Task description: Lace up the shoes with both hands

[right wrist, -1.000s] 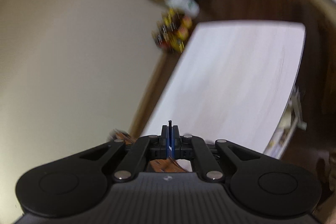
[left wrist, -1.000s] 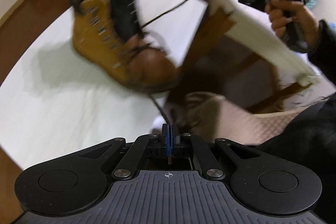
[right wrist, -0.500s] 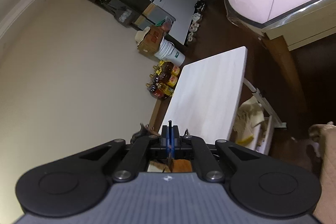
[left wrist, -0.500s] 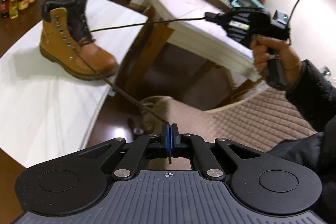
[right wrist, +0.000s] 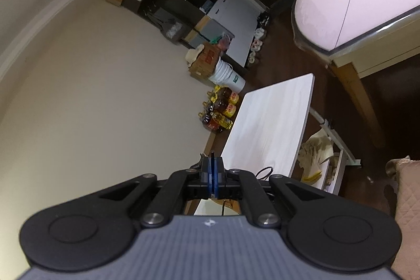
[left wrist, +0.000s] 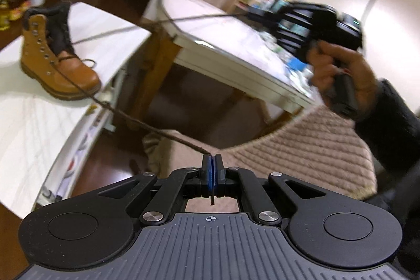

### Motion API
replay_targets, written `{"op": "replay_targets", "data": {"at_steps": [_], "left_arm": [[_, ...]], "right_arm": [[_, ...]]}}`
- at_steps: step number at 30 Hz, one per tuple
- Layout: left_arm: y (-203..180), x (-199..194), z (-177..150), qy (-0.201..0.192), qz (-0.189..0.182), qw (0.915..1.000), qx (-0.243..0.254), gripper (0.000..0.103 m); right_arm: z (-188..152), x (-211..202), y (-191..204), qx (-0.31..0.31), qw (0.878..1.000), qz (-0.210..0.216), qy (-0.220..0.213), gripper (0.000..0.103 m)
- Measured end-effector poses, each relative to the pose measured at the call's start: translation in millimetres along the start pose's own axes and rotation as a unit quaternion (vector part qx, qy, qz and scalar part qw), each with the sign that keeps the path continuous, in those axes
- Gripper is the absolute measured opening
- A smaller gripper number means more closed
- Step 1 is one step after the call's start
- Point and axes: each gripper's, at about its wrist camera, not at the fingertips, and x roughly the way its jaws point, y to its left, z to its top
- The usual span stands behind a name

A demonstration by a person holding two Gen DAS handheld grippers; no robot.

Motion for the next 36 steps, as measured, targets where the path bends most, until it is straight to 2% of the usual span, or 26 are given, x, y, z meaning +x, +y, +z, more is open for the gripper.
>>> {"op": "replay_targets", "data": {"at_steps": [4,9,14,17,27,33,36], "left_arm": [[-41,2,-5,-0.033,0.055,0.9979,-0.008,0.001],[-109,16,-17,-0.092,0.125,0.9871,-0.038,0.001],[-168,45,-33,-0.11,0.179,0.9685,-0.133,0.001],[-191,53,-33,-0.129,0.201,0.9585,-0.156,0.001],[-230,70,-33,-0.11,0.209,0.9625,-0.134,0.001],[-246,83,-43,-0.109,0.232,0.957,-0.135,0.001],[-257,91,-43,-0.107,0.25,0.9552,-0.116,0.001]], "right_arm": [[17,-26,-9,-0.007,1.0,0.012,0.01,0.003],[51,-52,-25,-0.056,0.996,0.04,0.064,0.003],[89,-89,-46,-0.1,0.986,0.072,0.109,0.002],[96,-107,-60,-0.102,0.985,0.072,0.123,0.002],[61,-135,-90,-0.114,0.976,0.069,0.173,0.002],[49,-144,-85,-0.191,0.96,0.059,0.196,0.002],[45,-148,-76,-0.245,0.949,0.055,0.193,0.003]]}}
